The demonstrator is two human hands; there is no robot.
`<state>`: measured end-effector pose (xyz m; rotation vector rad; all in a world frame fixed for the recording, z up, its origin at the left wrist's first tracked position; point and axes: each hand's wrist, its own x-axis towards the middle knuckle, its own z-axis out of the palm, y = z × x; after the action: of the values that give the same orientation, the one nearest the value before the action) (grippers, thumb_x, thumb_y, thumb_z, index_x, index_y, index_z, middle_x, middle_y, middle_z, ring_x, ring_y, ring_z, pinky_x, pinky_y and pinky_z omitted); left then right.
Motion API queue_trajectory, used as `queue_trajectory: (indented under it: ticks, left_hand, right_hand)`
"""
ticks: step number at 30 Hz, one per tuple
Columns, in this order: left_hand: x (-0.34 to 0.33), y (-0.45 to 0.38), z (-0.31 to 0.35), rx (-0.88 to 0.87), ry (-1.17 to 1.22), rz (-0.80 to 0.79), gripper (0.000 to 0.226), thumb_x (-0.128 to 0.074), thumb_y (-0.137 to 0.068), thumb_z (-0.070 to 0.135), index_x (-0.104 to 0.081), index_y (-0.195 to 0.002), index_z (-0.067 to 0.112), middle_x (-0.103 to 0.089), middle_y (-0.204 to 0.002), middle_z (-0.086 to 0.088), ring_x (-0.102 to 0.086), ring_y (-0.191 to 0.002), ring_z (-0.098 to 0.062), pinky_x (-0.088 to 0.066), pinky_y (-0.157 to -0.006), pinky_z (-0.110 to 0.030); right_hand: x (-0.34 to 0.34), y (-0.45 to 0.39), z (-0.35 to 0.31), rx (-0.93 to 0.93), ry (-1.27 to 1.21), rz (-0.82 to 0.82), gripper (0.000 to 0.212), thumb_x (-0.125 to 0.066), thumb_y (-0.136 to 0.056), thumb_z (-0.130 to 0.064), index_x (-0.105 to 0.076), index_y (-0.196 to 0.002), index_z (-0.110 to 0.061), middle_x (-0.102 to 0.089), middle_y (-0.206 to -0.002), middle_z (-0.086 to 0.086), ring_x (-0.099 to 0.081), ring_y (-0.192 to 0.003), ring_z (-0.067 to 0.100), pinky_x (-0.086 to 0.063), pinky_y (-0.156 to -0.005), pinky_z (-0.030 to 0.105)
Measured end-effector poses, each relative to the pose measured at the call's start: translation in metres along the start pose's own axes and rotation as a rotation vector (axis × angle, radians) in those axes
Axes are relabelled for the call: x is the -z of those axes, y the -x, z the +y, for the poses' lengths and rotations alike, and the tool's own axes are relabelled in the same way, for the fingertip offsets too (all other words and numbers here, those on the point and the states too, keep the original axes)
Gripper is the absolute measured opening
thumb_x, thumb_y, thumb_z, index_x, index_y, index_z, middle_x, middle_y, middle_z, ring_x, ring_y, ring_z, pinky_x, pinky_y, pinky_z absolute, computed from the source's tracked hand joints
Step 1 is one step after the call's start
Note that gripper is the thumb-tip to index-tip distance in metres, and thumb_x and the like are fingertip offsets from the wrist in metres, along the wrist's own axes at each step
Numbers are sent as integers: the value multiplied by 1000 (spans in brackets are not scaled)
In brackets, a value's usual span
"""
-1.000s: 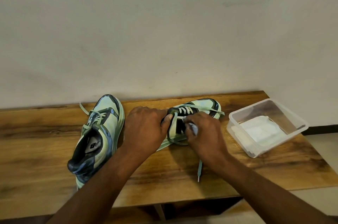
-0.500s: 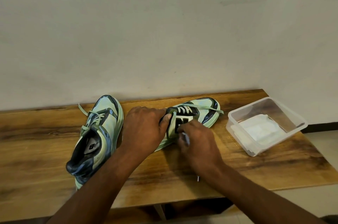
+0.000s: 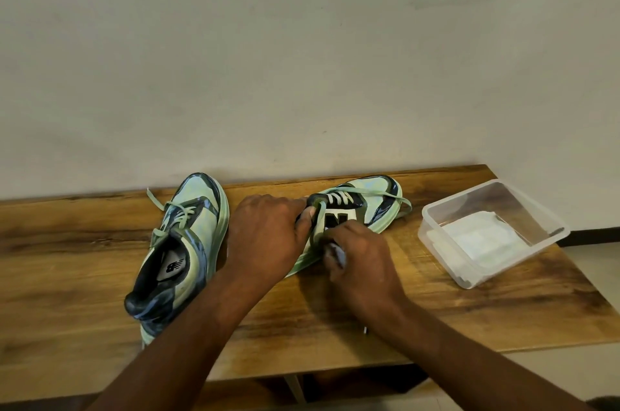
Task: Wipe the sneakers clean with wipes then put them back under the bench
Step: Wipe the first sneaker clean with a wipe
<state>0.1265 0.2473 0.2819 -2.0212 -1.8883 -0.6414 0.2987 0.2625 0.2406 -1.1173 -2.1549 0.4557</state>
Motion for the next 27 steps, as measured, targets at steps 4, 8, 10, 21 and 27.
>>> queue_trajectory:
  ticks: [4, 8, 10, 21, 27]
  left_hand:
    - [1, 1, 0, -2, 2, -10, 38, -46, -103, 45, -75, -88, 26, -69, -67, 0, -61, -62, -26, -41, -62, -37]
    - [2, 2, 1, -5, 17, -12, 37, -45, -103, 45, -75, -91, 27, -68, -67, 1, -60, -62, -25, -43, -63, -37]
    - [1, 3, 0, -12, 11, -7, 37, -45, -103, 44, -75, -90, 27, -68, -67, 1, -61, -62, -25, -45, -63, -37]
    - [0, 2, 2, -10, 1, 10, 35, -48, -102, 44, -74, -86, 27, -66, -65, 3, -59, -60, -24, -43, -61, -36]
    - [0, 0, -1, -19, -7, -6, 37, -46, -102, 46, -75, -89, 27, -71, -72, 1, -62, -65, -26, -46, -64, -37]
  right_hand:
    - [13, -24, 9, -86, -42, 101, 17, -77, -84, -10, -79, -98, -19, -71, -95, -3, -61, -85, 7, -55, -79, 24]
    - [23, -37, 13, -212, -112, 203, 14, -77, -84, -10, -80, -94, -18, -74, -92, -3, -63, -82, 4, -52, -74, 17]
    - [16, -32, 4, -174, -100, 165, 14, -76, -84, -9, -79, -94, -19, -73, -91, -4, -62, -83, 5, -52, -75, 18]
    - [24, -46, 12, -254, -146, 211, 13, -77, -86, -12, -80, -97, -20, -74, -92, -8, -64, -82, 0, -58, -77, 21]
    - [14, -29, -12, -84, -184, 96, 16, -77, -81, -8, -79, -90, -21, -72, -85, -9, -62, -78, 2, -49, -71, 12]
